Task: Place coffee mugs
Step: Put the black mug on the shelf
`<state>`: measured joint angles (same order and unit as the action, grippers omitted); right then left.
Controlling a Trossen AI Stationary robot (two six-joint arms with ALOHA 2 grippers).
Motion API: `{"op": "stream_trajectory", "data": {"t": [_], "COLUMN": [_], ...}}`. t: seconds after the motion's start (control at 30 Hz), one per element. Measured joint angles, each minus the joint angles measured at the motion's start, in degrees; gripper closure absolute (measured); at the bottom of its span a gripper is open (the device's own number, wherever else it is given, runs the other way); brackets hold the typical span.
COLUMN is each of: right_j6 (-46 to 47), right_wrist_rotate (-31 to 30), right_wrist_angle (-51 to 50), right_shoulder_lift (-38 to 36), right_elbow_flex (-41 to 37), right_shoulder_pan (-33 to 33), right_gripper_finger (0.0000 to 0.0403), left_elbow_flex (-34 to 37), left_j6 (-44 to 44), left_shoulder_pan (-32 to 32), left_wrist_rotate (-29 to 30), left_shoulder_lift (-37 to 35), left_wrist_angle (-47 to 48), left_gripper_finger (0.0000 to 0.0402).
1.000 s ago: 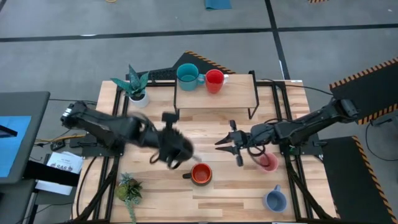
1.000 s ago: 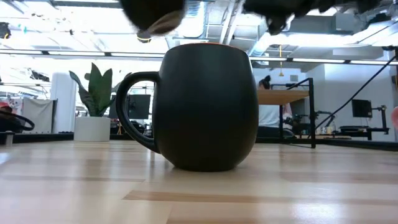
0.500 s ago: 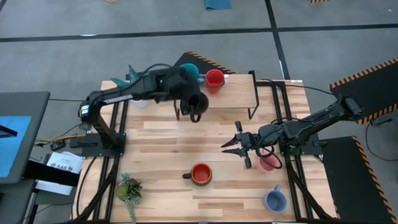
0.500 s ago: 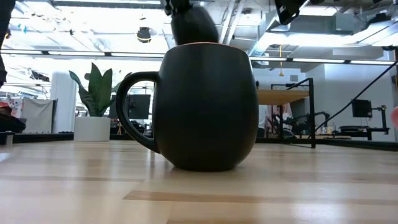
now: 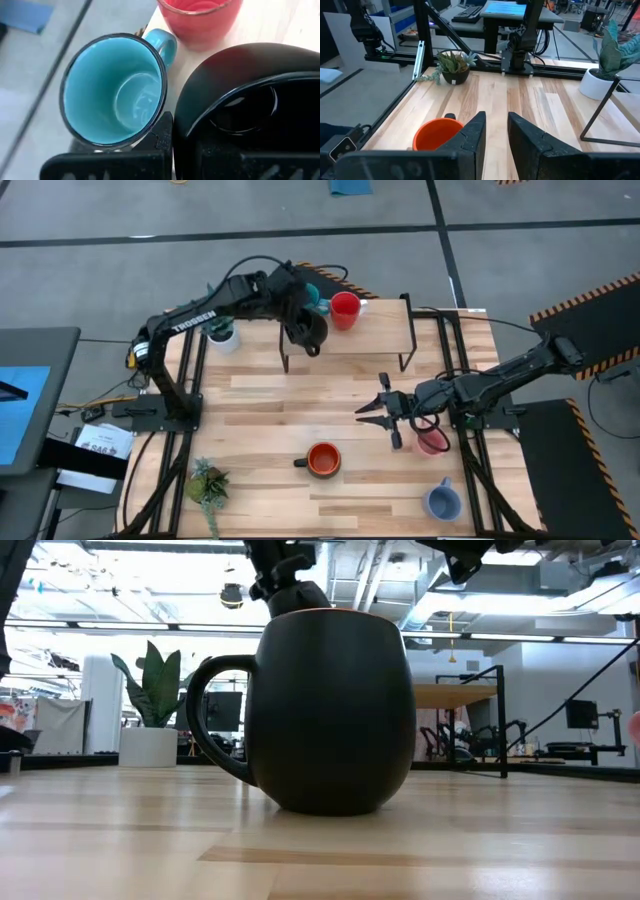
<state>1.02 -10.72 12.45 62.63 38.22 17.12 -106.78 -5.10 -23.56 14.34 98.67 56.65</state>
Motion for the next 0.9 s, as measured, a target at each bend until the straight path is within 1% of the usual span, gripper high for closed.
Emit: {"op": "stream_trajectory", "data": {"t": [0.07, 0.33, 0.47, 0.73, 0.9], "right_j6": [0.0, 0.0, 0.0, 0.01, 0.02], "right_wrist_rotate": [0.0, 0.0, -0.01, -0.02, -0.02], "right_wrist_angle": [-0.01, 0.0, 0.05, 0.17, 0.13], "right_shoulder_lift": [0.0, 0.04, 0.04, 0.04, 0.04], "right_elbow_flex": [0.0, 0.0, -0.02, -0.04, -0.04], "right_shoulder_pan": [0.0, 0.0, 0.0, 0.0, -0.07], "right_gripper_finger": [0.0296, 0.0296, 0.0296, 0.0296, 0.0296], "left_elbow_flex": [0.09, 0.19, 0.22, -0.02, 0.06], "left_j6": [0.91, 2.12, 1.21, 0.26, 0.23], "left_shoulder_pan": [-0.82, -2.05, -1.52, -1.56, -1.56], "left_wrist_rotate": [-0.57, 0.69, 3.46, 4.09, 4.55], "left_shoulder_lift": [0.0, 1.93, 3.94, 5.19, 5.53], "left_wrist_angle": [0.99, 6.24, 6.01, 4.68, 3.07], "left_gripper_finger": [0.0401, 0.0401, 0.0401, 0.0401, 0.0379]}}
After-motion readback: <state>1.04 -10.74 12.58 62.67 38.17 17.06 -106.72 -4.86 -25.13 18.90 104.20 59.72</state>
